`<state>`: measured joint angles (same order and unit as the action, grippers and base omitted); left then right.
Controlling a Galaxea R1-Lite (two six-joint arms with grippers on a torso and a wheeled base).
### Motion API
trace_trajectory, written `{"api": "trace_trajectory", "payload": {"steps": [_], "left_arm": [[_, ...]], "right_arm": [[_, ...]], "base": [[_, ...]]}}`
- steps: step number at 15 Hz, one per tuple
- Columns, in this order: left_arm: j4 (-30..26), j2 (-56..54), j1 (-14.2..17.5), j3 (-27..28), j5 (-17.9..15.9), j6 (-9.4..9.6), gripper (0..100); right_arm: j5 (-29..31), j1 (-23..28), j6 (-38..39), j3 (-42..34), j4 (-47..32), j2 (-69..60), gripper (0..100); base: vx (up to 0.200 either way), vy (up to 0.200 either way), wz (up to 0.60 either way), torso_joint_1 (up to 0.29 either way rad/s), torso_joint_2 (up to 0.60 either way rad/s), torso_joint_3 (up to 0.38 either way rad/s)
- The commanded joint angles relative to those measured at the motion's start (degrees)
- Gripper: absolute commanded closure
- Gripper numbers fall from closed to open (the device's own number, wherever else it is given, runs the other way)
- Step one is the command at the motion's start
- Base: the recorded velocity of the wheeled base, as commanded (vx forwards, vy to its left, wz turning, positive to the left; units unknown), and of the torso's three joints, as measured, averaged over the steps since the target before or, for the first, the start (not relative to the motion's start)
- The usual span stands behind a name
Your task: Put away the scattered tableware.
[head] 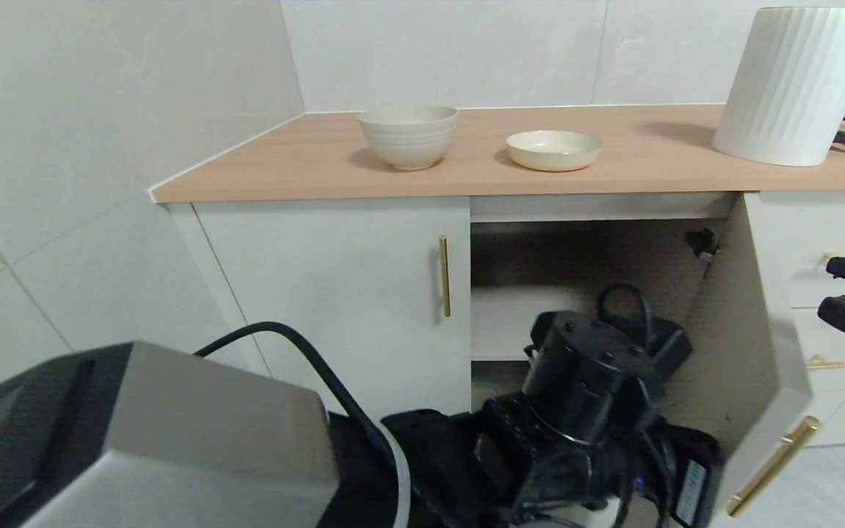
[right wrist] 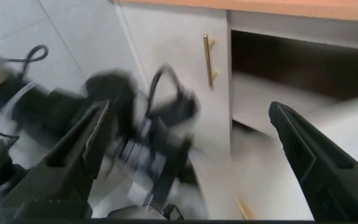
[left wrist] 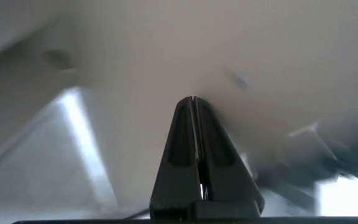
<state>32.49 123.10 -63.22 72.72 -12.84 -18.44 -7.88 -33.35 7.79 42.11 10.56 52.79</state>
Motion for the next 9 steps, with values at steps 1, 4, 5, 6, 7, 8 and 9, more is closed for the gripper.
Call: {"api": "trace_trajectory", "payload": {"steps": [1, 4, 5, 6, 7, 8, 9], "left_arm": [[0.0, -1.8, -7.4, 0.2, 0.8, -0.01, 100], [0.0, -4.0, -5.8, -0.8, 5.1, -0.01, 100], [0.1, -5.8, -3.5, -2.6, 6.1, -0.01, 100], [0.1, -7.7, -0.9, -4.5, 6.0, -0.01, 100], [0.2, -9.8, 1.3, -6.9, 6.0, -0.01, 100], [0.1, -13.2, 4.8, -10.1, 6.1, 0.16, 100], [0.1, -16.7, 7.4, -12.9, 6.1, 0.43, 100]], "right_arm": [[0.0, 0.0, 0.0, 0.5, 0.6, -0.4, 0], [-0.2, 0.0, 0.2, 0.7, 0.7, -1.0, 0], [-0.2, 0.0, 0.3, 0.6, 0.7, -0.6, 0], [-0.3, 0.0, 0.3, 0.5, 0.7, -0.3, 0], [-0.3, 0.0, 0.3, 0.4, 0.7, 0.3, 0], [-0.3, 0.0, 0.3, 0.5, 0.5, 1.2, 0], [-0.3, 0.0, 0.2, 0.6, 0.3, 2.4, 0]], "base": [[0.000, 0.000, 0.00, 0.000, 0.00, 0.000], [0.000, 0.000, 0.00, 0.000, 0.00, 0.000], [0.000, 0.000, 0.00, 0.000, 0.00, 0.000], [0.000, 0.000, 0.00, 0.000, 0.00, 0.000], [0.000, 0.000, 0.00, 0.000, 0.00, 0.000], [0.000, 0.000, 0.00, 0.000, 0.00, 0.000], [0.000, 0.000, 0.00, 0.000, 0.00, 0.000]]}}
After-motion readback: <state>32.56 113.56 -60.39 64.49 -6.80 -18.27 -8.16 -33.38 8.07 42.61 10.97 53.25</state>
